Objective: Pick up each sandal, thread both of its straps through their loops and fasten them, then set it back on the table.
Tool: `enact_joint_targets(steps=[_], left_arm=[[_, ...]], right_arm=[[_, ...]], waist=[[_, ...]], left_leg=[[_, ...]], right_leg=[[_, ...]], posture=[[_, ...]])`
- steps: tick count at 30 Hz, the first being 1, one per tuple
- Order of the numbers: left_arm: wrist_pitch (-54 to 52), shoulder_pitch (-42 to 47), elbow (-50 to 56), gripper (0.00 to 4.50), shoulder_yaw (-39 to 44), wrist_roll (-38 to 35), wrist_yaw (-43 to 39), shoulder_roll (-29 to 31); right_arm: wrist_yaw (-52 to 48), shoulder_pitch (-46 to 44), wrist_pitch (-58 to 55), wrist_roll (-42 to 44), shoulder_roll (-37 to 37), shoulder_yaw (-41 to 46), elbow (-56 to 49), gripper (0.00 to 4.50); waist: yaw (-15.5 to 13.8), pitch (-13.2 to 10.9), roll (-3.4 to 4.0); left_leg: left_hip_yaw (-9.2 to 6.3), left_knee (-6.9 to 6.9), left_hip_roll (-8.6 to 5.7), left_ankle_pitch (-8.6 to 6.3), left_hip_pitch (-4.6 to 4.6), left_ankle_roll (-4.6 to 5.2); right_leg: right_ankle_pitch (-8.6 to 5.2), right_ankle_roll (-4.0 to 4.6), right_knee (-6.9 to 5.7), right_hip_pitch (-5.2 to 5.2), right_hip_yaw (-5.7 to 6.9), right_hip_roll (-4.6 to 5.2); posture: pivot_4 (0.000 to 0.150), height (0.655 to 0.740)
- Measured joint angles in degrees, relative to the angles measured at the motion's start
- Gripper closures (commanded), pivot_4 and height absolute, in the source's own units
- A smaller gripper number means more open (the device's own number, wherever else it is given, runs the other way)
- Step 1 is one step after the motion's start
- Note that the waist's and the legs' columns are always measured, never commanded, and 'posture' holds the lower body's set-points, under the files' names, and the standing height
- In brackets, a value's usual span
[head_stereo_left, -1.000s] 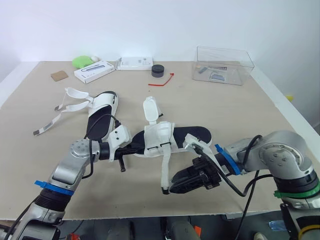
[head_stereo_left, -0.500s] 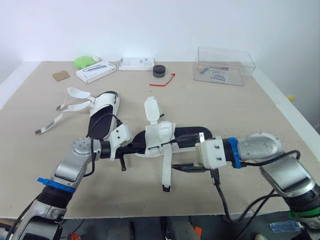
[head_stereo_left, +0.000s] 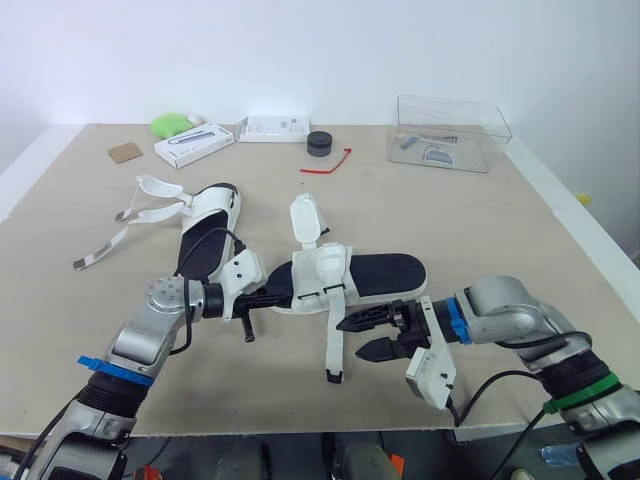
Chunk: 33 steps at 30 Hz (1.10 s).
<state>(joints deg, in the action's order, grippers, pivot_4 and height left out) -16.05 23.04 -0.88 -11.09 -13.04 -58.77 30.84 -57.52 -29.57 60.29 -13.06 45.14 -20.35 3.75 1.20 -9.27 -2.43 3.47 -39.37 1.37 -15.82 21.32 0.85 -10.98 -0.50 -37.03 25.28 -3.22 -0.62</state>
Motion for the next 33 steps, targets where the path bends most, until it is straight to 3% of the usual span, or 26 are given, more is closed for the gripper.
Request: enact_joint_targets(steps=[12,14,18,20,29,33], left_arm=[[-0.64,-0.60,1.07,4.50,0.10,0.09,0.81,0.01],[-0.64,-0.62,1.08,4.50,0.11,0.09,0.81,0.02],[-0.66,-0.64,1.13,4.50,0.11,0.08,0.81,0.01],[-0.66,-0.64,1.14,4.50,0.11,0.08,0.82,0.01],[-0.67,-0.65,1.16,4.50,0.12,0.08,0.87,0.01],[-0.67,-0.64,1.15,4.50,0.12,0.09,0.86,0.01]], right_arm=[[3.41,-2.71,0.08,-2.74,-1.32,-3.91,1.69,1.00],[3.77,-2.76,-0.22,-2.90,-1.32,-4.33,1.79,1.52],[3.91,-2.82,-1.14,-2.86,-1.33,-4.71,2.24,3.23],[3.82,-2.81,-2.08,-1.68,-1.40,-5.74,2.47,4.33],[0.74,0.83,-15.50,11.86,-2.56,-6.61,2.26,4.43],[-1.02,0.95,-15.63,11.55,-2.31,-6.60,1.84,4.43]], waist=[[0.01,0.00,0.00],[0.02,0.00,0.00],[0.01,0.00,0.00],[0.02,0.00,0.00],[0.01,0.00,0.00],[0.01,0.00,0.00]], left_leg=[[0.22,0.03,0.03,-0.02,-0.08,0.03],[0.22,0.03,0.04,-0.02,-0.08,0.03],[0.24,0.03,0.04,-0.02,-0.09,0.03],[0.24,0.03,0.04,-0.02,-0.09,0.03],[0.25,0.03,0.05,-0.03,-0.09,0.04],[0.24,0.03,0.05,-0.03,-0.10,0.04]], right_leg=[[0.02,-0.02,-0.01,0.01,-0.32,0.00],[0.01,-0.02,-0.01,0.01,-0.32,-0.01],[0.01,-0.02,-0.01,0.01,-0.34,-0.01],[0.01,-0.01,-0.01,0.01,-0.34,-0.01],[0.03,-0.03,-0.01,0.00,-0.38,0.00],[0.03,-0.04,-0.01,0.00,-0.34,-0.02]], posture=[[0.150,0.7400],[0.150,0.7400],[0.150,0.7400],[0.150,0.7400],[0.150,0.7400],[0.150,0.7400]])
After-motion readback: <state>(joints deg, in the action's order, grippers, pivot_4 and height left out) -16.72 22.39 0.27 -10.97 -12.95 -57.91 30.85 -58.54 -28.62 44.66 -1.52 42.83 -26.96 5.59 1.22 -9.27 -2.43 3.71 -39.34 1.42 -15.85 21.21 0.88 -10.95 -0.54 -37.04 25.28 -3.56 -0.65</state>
